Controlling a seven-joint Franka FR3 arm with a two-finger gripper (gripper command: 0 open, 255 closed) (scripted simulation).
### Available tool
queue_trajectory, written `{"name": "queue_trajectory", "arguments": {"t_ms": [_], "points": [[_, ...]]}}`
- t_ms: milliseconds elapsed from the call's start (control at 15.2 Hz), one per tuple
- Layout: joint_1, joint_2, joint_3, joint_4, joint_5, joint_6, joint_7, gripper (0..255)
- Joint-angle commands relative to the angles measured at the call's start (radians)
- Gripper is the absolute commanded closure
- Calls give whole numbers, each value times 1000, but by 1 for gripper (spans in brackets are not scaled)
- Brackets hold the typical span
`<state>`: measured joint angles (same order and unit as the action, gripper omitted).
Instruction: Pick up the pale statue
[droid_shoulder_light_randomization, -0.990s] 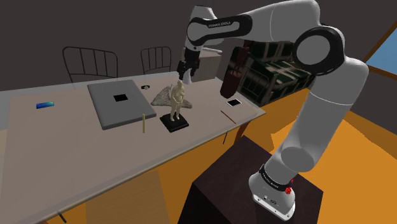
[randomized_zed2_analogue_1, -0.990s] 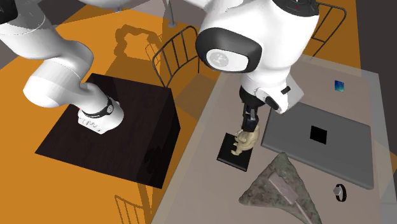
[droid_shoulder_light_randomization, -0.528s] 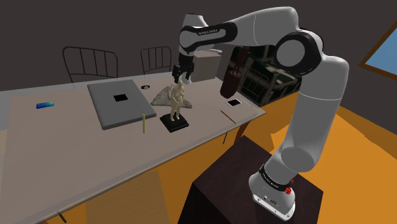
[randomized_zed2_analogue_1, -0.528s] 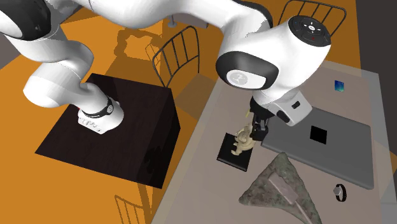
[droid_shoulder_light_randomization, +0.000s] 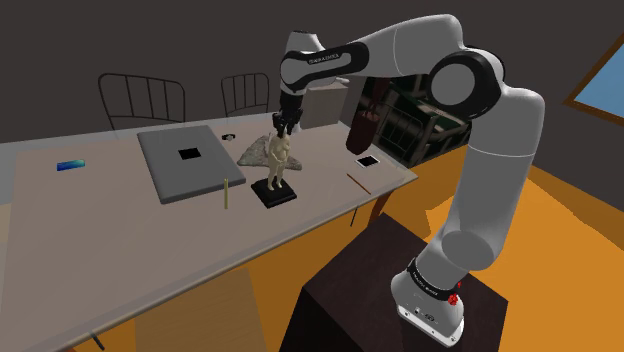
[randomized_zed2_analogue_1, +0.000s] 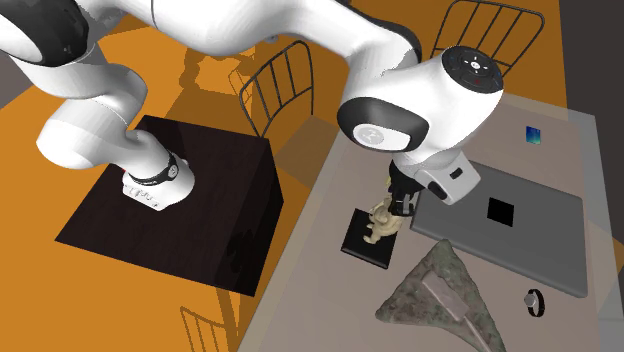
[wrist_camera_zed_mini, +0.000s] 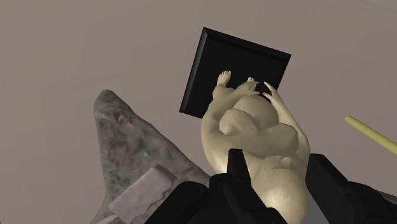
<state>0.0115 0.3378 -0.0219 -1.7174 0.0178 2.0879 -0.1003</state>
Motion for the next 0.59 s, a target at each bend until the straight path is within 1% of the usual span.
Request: {"name": "queue_trajectory", "arguments": {"t_ms": [0, 396, 528], "points": [[0, 0, 0, -1, 0, 1, 0, 255], [-1, 4, 0, 4, 0, 0, -1, 255], [-1, -5, 0, 18, 0, -24, 0, 255]]}}
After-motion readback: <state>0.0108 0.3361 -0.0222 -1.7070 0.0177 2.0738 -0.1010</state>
